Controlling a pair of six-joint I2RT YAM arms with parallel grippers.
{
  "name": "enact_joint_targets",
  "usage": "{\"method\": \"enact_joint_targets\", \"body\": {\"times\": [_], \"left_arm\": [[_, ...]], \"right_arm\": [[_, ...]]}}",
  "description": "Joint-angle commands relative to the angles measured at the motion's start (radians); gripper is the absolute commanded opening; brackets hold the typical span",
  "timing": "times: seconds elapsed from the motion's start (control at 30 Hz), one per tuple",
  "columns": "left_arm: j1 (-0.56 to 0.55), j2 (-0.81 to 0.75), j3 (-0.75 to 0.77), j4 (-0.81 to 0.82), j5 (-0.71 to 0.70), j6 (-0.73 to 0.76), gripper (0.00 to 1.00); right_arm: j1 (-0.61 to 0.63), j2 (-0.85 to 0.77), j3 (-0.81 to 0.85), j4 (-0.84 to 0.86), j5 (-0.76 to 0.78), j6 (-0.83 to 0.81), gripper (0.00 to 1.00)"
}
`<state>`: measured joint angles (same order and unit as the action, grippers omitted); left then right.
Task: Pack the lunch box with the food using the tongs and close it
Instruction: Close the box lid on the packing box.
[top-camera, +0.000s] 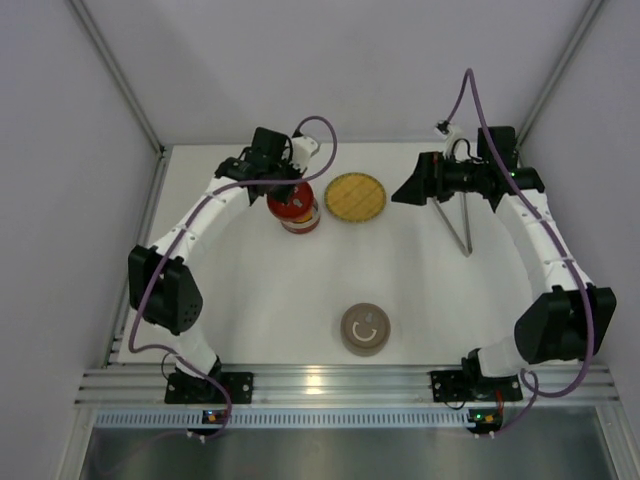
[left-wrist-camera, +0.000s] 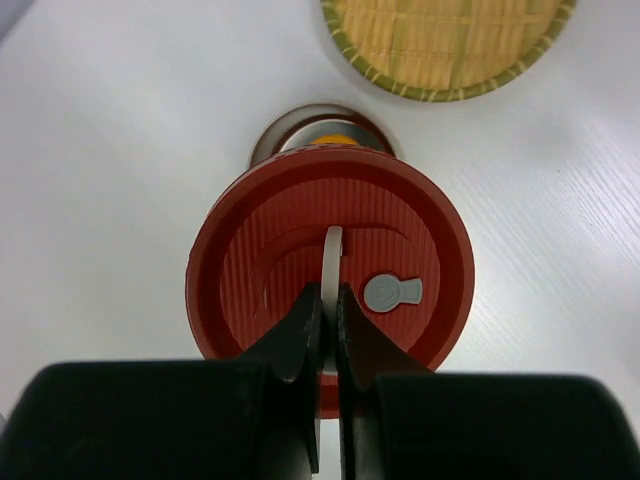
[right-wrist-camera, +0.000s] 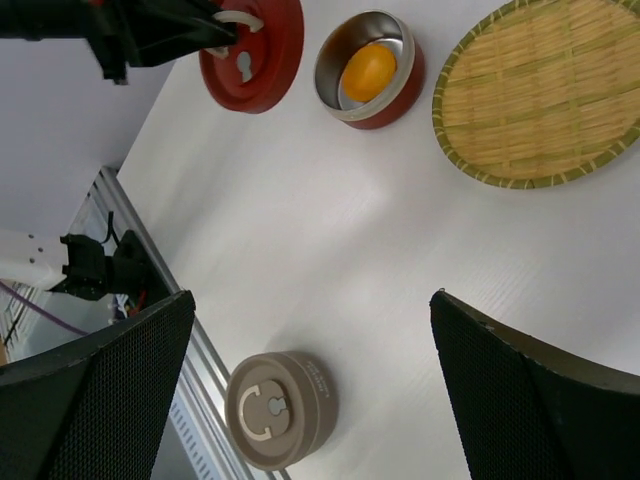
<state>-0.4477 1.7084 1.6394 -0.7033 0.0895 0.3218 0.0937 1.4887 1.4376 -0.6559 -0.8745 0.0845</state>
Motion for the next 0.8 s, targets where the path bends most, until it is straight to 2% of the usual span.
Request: {"method": "enact_joint_targets", "body": {"times": [0.0,0.13,0.2,0.3,0.5,0.77], "left_arm": [[0.000,0.049,0.033,0.094,-0.068,-0.193,0.00],[0.012,0.221,0.166,0.058,-0.204,-0.352,0.00],[0.029,0.273,0.242,0.022,-0.192,-0.383,0.00],[0.056,0.316,0.247,0.037,-0.168,-0.479,0.00],[0.069,0.361,0.247,0.048,-0.256,-0.666,0.00],[0.052,0.343,0.217,0.033,-0.336,-0.783,0.00]], "right_arm": [[-0.020,-0.087,-0.028,0.012,0.020,-0.026,0.99],[-0.040,-0.113,-0.045,-0.005,0.025,-0.043,0.99],[-0.043,-0.117,-0.051,-0.014,0.023,-0.054,0.99],[-0.046,-0.122,-0.062,-0.022,0.023,-0.061,0.99],[-0.048,-0.122,-0.069,-0.017,0.016,-0.063,0.99],[-0.049,-0.110,-0.077,-0.004,0.002,-0.051,0.99]]}}
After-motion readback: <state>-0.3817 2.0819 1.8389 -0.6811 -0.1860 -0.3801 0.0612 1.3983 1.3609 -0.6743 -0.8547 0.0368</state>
